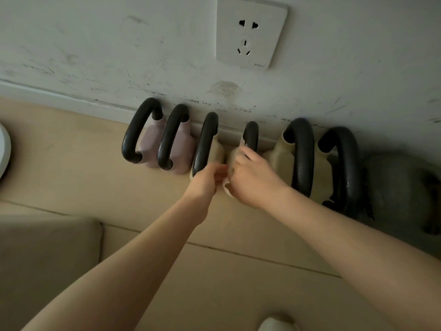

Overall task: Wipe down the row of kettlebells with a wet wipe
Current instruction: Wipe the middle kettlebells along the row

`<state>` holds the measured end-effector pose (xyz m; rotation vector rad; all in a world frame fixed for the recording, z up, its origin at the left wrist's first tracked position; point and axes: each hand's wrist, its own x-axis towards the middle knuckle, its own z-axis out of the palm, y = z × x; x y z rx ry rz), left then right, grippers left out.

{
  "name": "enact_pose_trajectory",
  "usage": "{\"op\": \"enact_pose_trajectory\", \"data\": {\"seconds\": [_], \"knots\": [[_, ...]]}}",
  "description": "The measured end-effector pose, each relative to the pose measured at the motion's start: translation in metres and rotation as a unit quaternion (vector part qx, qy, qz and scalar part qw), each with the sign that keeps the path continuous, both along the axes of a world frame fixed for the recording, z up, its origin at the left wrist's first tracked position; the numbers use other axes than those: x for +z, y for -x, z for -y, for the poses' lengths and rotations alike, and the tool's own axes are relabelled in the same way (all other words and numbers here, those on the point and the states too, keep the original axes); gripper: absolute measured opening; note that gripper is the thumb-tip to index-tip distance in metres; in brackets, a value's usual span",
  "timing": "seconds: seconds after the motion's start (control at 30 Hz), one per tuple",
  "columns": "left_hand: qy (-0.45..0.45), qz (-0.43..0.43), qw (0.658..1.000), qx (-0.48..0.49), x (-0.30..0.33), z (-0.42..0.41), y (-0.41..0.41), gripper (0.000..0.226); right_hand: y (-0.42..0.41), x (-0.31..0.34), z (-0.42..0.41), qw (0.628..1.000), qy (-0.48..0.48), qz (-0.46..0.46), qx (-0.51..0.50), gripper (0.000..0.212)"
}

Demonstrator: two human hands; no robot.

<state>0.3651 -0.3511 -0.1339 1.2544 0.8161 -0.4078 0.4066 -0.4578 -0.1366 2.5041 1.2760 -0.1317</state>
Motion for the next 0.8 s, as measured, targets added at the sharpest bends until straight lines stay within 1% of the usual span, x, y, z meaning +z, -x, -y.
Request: {"op": "enact_pose_trajectory", "data": {"seconds": [0.03, 0.07, 0.13, 0.2, 0.23, 0.3, 0.37, 0.5, 0.57, 0.63, 0.73, 0.8], "knots": [[0.01, 0.003, 1.0, 0.002, -0.001, -0.002, 0.001, 0.026, 0.007, -0.004, 0.003, 1.0, 0.006, 0.025, 0.004, 0.021], [0.016, 0.005, 1.0, 0.006, -0.001, -0.003, 0.001, 0.03, 0.016, -0.008, 0.006, 0.999, 0.033, 0.042, 0.002, 0.029], [0.021, 0.01, 1.0, 0.006, 0.001, -0.005, 0.001, 0.036, 0.035, -0.011, 0.008, 0.992, 0.104, 0.067, -0.017, 0.054], [0.021, 0.011, 1.0, -0.003, 0.003, -0.005, 0.001, 0.039, 0.05, -0.015, 0.007, 0.97, 0.202, 0.13, -0.032, 0.07], [0.018, 0.011, 1.0, -0.01, 0.005, -0.005, 0.001, 0.039, 0.057, -0.019, 0.006, 0.957, 0.243, 0.16, -0.024, 0.073], [0.014, 0.013, 1.0, -0.022, 0.009, -0.005, 0.003, 0.041, 0.065, -0.026, 0.004, 0.93, 0.307, 0.203, 0.001, 0.069], [0.013, 0.017, 0.999, -0.026, 0.012, -0.006, 0.004, 0.042, 0.064, -0.034, 0.003, 0.908, 0.34, 0.24, 0.039, 0.065], [0.007, 0.023, 0.999, -0.035, 0.014, -0.006, 0.006, 0.035, 0.062, -0.05, 0.003, 0.887, 0.365, 0.263, 0.107, 0.061], [0.004, 0.022, 0.999, -0.036, 0.013, -0.006, 0.007, 0.034, 0.065, -0.051, 0.004, 0.9, 0.343, 0.242, 0.115, 0.058], [0.004, 0.021, 0.999, -0.044, 0.013, -0.007, 0.008, 0.038, 0.069, -0.048, 0.008, 0.919, 0.307, 0.225, 0.1, 0.058], [0.003, 0.017, 0.998, -0.055, 0.014, -0.008, 0.009, 0.045, 0.067, -0.041, 0.016, 0.932, 0.266, 0.228, 0.089, 0.058], [0.005, 0.014, 0.998, -0.059, 0.015, -0.009, 0.009, 0.046, 0.057, -0.037, 0.018, 0.941, 0.24, 0.213, 0.104, 0.052]]}}
